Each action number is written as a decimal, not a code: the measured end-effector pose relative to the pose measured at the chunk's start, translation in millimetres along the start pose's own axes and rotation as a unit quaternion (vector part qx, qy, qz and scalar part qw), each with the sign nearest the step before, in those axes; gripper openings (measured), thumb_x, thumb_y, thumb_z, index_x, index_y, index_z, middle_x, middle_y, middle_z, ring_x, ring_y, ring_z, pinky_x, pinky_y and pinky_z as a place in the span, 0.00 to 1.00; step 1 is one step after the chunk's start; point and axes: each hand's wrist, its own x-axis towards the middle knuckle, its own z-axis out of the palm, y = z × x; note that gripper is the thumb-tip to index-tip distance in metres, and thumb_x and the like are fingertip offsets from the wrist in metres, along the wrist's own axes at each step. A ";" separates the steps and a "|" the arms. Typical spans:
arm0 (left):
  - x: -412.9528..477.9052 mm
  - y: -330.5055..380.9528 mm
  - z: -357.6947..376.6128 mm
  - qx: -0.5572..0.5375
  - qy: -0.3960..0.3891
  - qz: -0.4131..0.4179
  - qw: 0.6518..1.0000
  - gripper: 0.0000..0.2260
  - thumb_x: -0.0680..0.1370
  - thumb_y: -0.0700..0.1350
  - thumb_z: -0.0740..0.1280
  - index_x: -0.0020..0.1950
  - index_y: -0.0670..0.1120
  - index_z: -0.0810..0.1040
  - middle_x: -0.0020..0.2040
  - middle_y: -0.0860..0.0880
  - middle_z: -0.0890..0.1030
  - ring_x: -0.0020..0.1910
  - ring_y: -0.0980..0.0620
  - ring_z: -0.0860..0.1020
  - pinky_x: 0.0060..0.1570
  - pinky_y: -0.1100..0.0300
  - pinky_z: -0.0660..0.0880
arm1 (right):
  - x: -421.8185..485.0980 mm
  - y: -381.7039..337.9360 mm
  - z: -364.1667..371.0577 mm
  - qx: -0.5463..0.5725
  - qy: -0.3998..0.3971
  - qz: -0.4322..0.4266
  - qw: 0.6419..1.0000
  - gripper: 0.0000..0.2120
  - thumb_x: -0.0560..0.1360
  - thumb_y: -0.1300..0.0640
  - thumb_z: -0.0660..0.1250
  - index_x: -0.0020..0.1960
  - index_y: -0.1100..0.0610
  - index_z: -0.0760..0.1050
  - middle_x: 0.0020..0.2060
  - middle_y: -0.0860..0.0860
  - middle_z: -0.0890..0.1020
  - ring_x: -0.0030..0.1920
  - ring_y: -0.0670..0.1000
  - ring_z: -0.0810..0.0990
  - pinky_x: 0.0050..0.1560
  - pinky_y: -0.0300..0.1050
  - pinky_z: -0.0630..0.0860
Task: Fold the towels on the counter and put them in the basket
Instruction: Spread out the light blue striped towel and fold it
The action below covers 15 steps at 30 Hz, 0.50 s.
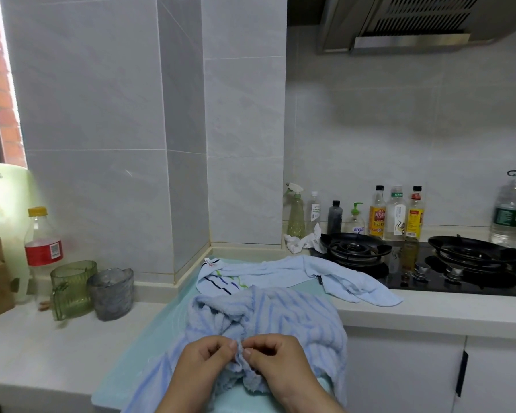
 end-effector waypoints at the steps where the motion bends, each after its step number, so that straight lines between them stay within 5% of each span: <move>1: -0.1 1.7 0.8 -0.009 0.007 -0.004 1.000 0.08 0.70 0.43 0.74 0.33 0.41 0.84 0.34 0.41 0.84 0.34 0.55 0.79 0.37 0.65 0.74 | 0.2 0.0 0.0 -0.015 -0.002 -0.007 1.000 0.17 0.72 0.68 0.70 0.35 0.48 0.85 0.32 0.50 0.84 0.33 0.43 0.79 0.38 0.35 0.75; 7: 4.9 -0.9 4.2 -0.046 0.043 -0.015 0.998 0.10 0.60 0.45 0.74 0.31 0.38 0.79 0.27 0.44 0.78 0.27 0.55 0.74 0.29 0.67 0.71 | 4.6 1.3 -0.3 -0.092 -0.048 -0.025 0.994 0.32 0.76 0.68 0.64 0.36 0.29 0.80 0.36 0.48 0.76 0.38 0.36 0.78 0.42 0.28 0.70; 13: 10.6 -9.1 -2.0 -0.036 0.057 -0.028 0.997 0.22 0.54 0.54 0.74 0.32 0.35 0.78 0.29 0.41 0.78 0.32 0.51 0.72 0.33 0.61 0.69 | 6.0 1.3 -2.9 -0.074 -0.095 -0.011 0.993 0.32 0.75 0.72 0.62 0.39 0.33 0.82 0.33 0.45 0.79 0.35 0.36 0.77 0.42 0.29 0.69; 15: 11.0 -9.3 -2.2 -0.031 0.057 -0.039 0.997 0.18 0.55 0.52 0.75 0.30 0.39 0.79 0.29 0.42 0.75 0.33 0.51 0.69 0.33 0.62 0.67 | 7.5 1.7 -2.7 -0.067 -0.092 -0.003 0.993 0.30 0.75 0.71 0.65 0.36 0.34 0.83 0.33 0.41 0.83 0.40 0.37 0.81 0.45 0.30 0.72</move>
